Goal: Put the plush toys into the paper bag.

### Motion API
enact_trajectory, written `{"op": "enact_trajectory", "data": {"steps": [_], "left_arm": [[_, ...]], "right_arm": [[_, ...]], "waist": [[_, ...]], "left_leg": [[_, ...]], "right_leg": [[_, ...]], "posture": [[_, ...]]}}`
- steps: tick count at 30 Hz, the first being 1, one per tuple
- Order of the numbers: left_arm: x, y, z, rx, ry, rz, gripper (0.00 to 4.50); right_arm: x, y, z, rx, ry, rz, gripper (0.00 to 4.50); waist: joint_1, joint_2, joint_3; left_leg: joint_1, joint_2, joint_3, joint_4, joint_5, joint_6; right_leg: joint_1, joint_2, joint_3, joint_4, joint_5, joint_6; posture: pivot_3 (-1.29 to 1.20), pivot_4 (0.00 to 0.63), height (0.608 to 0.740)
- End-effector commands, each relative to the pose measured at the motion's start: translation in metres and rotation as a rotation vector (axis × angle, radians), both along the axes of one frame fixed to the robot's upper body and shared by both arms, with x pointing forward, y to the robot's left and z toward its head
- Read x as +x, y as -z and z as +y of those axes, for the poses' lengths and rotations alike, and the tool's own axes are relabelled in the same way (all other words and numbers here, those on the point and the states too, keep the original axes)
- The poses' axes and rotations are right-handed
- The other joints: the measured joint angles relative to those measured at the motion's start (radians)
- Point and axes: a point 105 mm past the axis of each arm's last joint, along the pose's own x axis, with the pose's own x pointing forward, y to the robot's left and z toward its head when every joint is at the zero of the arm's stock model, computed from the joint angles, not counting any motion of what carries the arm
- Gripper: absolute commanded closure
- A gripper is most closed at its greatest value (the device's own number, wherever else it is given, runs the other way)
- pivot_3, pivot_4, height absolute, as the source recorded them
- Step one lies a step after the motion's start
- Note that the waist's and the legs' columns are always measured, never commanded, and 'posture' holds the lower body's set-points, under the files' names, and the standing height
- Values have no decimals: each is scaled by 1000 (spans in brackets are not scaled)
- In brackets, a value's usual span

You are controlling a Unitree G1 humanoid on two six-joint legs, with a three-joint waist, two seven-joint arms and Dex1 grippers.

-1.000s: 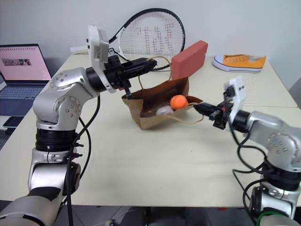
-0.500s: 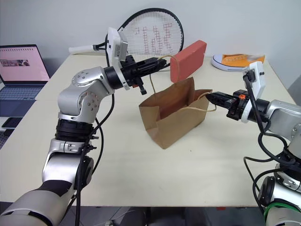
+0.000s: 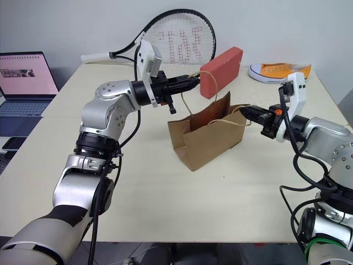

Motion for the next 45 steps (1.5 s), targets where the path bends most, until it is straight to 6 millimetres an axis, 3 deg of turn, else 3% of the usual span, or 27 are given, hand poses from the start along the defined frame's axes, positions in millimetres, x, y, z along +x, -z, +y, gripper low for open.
{"op": "enact_trajectory", "data": {"steps": [1,9,11,15,18,21,27,32,37,45], "left_arm": [[-11,-20,8,-13,24,-66,2979],[-28,-16,51,-31,-47,-21,479],[-32,-13,62,-51,-76,-2,51],[-47,4,81,-49,-106,49,51],[-64,15,90,-62,-108,103,51],[-79,29,95,-74,-109,147,51],[-87,60,77,-76,-116,204,51],[-71,75,64,-71,-127,212,51],[-58,74,58,-103,-114,200,51],[-68,73,50,-117,4,243,51]], "right_arm": [[-1,-17,-3,15,8,-66,2814],[-9,-34,-15,-20,1,-119,5],[-11,-37,-22,-53,6,-136,0],[-26,-43,-28,-218,-55,-240,0],[-43,-36,-25,-374,-171,-296,0],[-57,-32,-18,-420,-271,-343,0],[-77,-16,4,-427,-437,-334,0],[-81,-14,14,-386,-495,-305,0],[-84,-14,17,-369,-515,-283,0],[-86,-15,14,-351,-501,-258,0]], "waist": [[-2,0,0],[-8,1,0],[-8,1,0],[-3,1,0],[-2,0,0],[-2,0,0],[1,0,0],[4,0,0],[4,0,0],[2,0,0]], "left_leg": [[0,0,0,0,0,0],[1,0,0,-1,0,0],[0,0,0,0,0,0],[0,0,0,0,0,0],[0,0,0,-1,0,0],[1,1,1,0,0,0],[3,1,1,2,0,0],[1,0,1,3,0,0],[1,0,1,3,0,0],[1,0,1,2,0,0]], "right_leg": [[0,0,0,0,0,0],[0,0,0,1,0,0],[0,0,0,0,0,0],[0,0,0,-1,0,0],[0,0,0,0,-1,0],[0,0,0,0,-1,0],[2,0,0,0,-3,-4],[2,0,1,0,-3,-5],[2,0,1,0,-3,-5],[1,0,1,0,-2,-3]], "posture": [[0,150,740],[0,150,740],[0,150,740],[0,150,740],[0,150,740],[0,150,740],[0,150,740],[0,150,740],[0,150,740],[0,150,740]]}}
